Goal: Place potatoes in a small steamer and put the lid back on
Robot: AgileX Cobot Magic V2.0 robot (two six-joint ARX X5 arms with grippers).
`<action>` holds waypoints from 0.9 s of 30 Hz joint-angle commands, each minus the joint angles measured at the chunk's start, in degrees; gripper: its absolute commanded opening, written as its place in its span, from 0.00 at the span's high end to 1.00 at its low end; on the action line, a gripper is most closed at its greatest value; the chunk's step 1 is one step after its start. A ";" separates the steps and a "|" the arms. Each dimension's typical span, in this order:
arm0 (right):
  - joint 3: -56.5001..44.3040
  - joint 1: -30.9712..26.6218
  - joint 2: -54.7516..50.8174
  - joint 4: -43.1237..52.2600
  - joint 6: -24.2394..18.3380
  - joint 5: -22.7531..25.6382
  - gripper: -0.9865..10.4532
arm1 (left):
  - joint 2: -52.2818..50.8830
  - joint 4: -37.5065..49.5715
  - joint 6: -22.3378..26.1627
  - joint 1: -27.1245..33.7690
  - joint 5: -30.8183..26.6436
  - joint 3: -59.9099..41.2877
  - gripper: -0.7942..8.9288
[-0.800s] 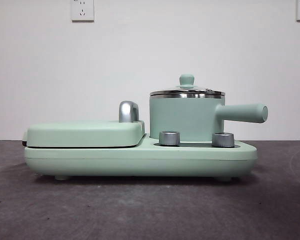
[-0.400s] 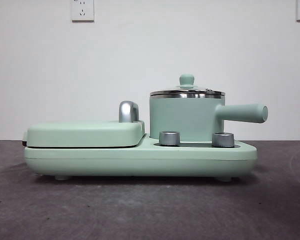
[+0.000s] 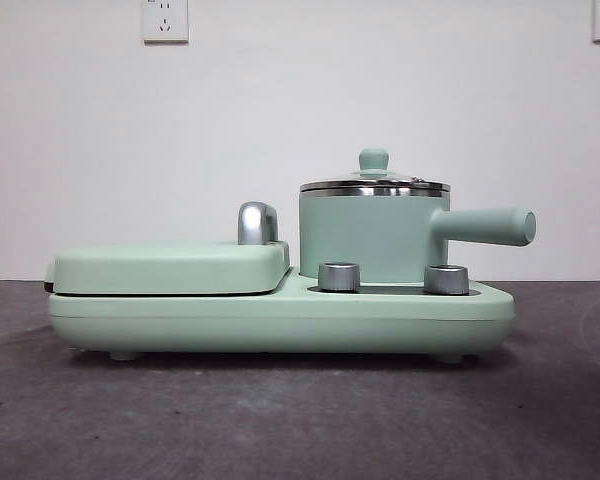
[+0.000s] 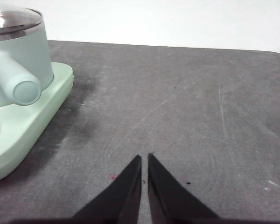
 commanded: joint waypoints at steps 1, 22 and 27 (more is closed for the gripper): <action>-0.44 0.00 -0.15 0.22 1.44 -0.04 0.90 | -0.07 -0.22 0.81 0.09 -0.17 -1.07 0.90; -0.44 0.02 -0.15 0.61 3.58 0.09 0.90 | -0.07 -0.24 0.81 0.09 -0.17 -1.07 0.90; -0.44 -0.02 -0.15 0.59 3.58 0.11 0.90 | -0.07 -0.24 0.81 0.09 -0.17 -1.07 0.90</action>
